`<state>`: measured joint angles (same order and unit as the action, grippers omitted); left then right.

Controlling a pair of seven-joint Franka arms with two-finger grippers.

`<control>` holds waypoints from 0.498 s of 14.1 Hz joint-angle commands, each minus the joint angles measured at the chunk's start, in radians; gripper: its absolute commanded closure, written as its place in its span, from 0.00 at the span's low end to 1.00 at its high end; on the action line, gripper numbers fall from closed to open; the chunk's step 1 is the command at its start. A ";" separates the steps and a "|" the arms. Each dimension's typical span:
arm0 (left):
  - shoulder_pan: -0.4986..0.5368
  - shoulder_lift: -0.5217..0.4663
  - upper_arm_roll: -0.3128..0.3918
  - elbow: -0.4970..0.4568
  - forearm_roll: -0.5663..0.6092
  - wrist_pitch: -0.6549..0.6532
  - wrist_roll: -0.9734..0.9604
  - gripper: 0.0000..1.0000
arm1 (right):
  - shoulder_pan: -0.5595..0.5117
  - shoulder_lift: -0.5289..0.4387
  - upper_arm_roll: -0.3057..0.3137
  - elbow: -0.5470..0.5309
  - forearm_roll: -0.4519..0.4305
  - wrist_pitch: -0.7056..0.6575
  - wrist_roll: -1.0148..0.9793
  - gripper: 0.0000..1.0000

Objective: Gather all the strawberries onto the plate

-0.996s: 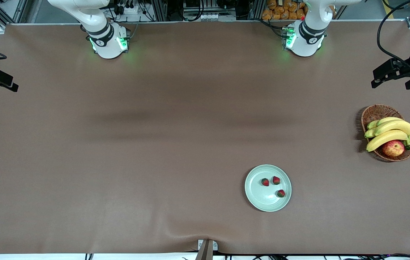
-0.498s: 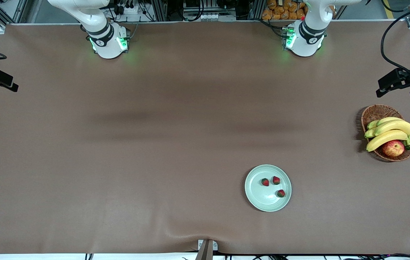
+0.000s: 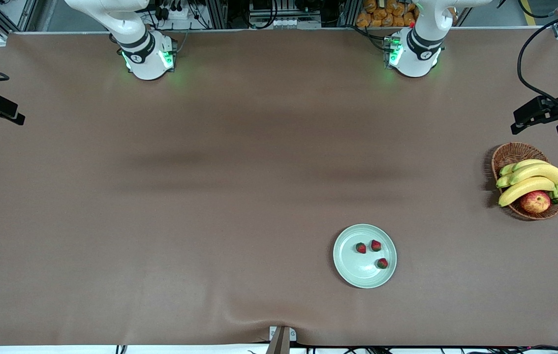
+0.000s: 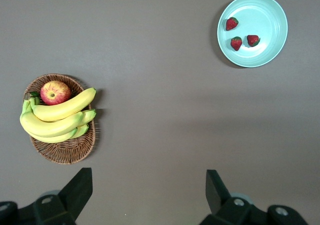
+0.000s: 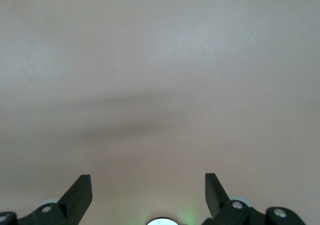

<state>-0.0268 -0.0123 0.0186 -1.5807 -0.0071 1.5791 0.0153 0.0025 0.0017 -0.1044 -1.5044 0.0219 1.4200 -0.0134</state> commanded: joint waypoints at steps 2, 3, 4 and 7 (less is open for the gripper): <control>-0.002 -0.003 -0.006 0.001 0.007 -0.001 -0.026 0.00 | -0.010 -0.006 0.008 0.001 -0.007 -0.003 -0.003 0.00; -0.004 -0.003 -0.006 0.001 0.007 -0.001 -0.028 0.00 | -0.010 -0.006 0.008 0.000 -0.007 -0.004 -0.002 0.00; -0.005 -0.003 -0.006 0.001 0.007 -0.001 -0.028 0.00 | -0.010 -0.006 0.008 0.000 -0.007 -0.004 -0.002 0.00; -0.004 0.006 -0.005 0.005 0.007 -0.001 -0.020 0.00 | -0.010 -0.006 0.008 0.000 -0.007 -0.006 -0.002 0.00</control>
<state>-0.0293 -0.0103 0.0153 -1.5809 -0.0071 1.5791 0.0030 0.0024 0.0017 -0.1044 -1.5044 0.0219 1.4200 -0.0134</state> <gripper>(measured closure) 0.000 0.000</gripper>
